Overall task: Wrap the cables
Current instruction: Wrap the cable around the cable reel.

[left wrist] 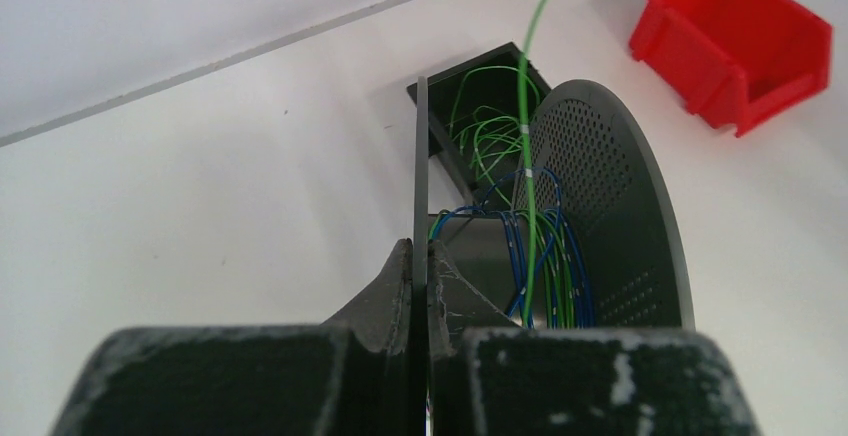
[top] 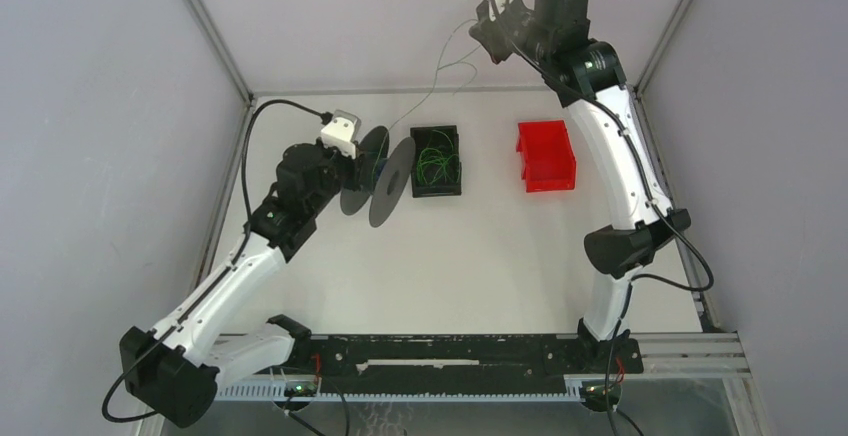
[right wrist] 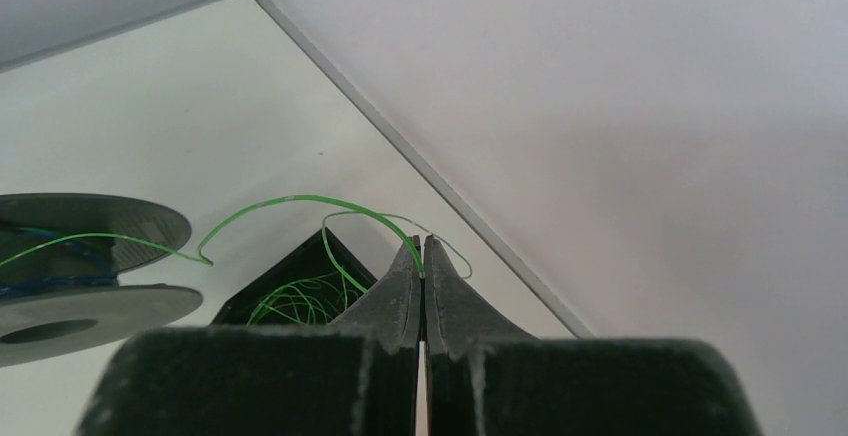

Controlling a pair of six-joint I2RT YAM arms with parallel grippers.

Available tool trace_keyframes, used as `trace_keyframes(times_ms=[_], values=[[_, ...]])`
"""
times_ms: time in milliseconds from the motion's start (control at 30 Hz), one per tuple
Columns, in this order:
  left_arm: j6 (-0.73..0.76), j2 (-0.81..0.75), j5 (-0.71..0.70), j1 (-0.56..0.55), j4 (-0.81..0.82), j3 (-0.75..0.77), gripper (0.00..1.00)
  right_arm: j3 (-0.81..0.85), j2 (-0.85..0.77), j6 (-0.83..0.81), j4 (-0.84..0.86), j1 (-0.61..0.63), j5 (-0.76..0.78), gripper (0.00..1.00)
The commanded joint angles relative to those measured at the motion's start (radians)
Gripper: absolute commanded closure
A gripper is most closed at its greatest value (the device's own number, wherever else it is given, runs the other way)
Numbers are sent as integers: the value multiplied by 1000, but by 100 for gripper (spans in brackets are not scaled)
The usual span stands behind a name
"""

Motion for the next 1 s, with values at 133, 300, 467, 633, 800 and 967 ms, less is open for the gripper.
trace_keyframes(times_ms=[133, 300, 467, 633, 800, 967], values=[[-31, -62, 98, -5, 67, -5, 100, -26, 33, 29, 45, -43, 17, 100], [-50, -68, 109, -4, 52, 19, 100, -132, 21, 34, 38, -85, -2, 100], [-72, -77, 144, 18, 28, 60, 100, -311, -25, 36, 72, -118, -16, 100], [-82, -82, 161, 33, 13, 120, 100, -480, -82, 33, 119, -137, -24, 100], [-106, -71, 178, 44, -24, 194, 100, -627, -145, 41, 157, -138, -40, 100], [-190, -69, 181, 59, -60, 256, 100, -752, -179, 56, 177, -125, -69, 100]])
